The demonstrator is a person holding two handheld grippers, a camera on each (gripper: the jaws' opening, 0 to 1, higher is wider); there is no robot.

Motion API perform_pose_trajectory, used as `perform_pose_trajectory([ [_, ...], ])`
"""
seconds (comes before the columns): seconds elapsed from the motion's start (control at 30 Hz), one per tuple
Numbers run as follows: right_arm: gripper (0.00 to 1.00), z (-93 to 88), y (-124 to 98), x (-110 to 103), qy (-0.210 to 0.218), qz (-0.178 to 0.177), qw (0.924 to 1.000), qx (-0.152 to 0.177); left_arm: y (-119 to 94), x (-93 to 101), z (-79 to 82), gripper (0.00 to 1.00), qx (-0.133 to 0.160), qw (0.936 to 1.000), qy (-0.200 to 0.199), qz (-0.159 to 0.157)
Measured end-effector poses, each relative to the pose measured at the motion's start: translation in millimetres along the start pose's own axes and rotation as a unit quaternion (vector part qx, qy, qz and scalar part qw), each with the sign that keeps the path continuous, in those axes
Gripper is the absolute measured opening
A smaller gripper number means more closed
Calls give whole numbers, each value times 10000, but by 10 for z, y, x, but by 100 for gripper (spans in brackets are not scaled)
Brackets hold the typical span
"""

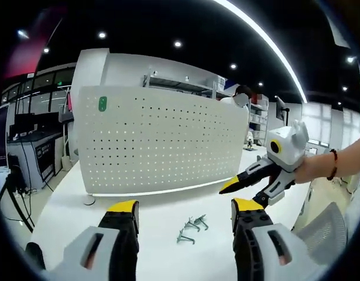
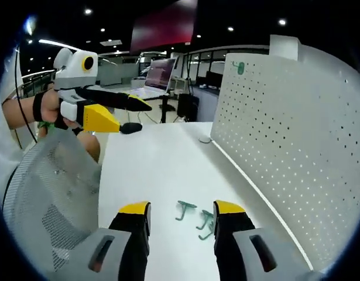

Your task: Insert the hook assembly into the mounting plate slot until the hook locks in place.

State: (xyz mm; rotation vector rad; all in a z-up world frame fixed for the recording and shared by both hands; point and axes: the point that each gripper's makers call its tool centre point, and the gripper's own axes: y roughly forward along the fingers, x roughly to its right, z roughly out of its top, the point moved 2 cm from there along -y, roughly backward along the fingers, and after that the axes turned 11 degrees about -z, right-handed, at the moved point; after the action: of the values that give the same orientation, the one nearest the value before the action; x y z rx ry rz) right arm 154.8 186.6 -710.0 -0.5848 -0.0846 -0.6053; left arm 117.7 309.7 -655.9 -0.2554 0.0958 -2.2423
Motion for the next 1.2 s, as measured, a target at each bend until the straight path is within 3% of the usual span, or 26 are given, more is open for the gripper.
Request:
perform_pose_trajectory([
  [0.23, 43, -89, 126, -23, -281, 185, 9991, -264, -18, 53, -62, 66, 6, 10000, -48, -59],
  [0.5, 42, -208, 236, -71, -399, 410, 9969, -544, -27, 124, -153, 73, -241, 9994, 202, -175],
  [0.7, 42, -258, 323, -83, -499, 512, 9950, -695, -30, 155, -190, 78, -268, 9992, 139, -246],
  [0.87, 40, -304, 400, -75, -754, 598, 9919, -830, -32, 194, -180, 79, -228, 9992, 117, -316],
  [1.2, 40, -425, 525, -47, -801, 824, 9877, -1064, -8, 227, -230, 79, -247, 9988, 8, -418],
])
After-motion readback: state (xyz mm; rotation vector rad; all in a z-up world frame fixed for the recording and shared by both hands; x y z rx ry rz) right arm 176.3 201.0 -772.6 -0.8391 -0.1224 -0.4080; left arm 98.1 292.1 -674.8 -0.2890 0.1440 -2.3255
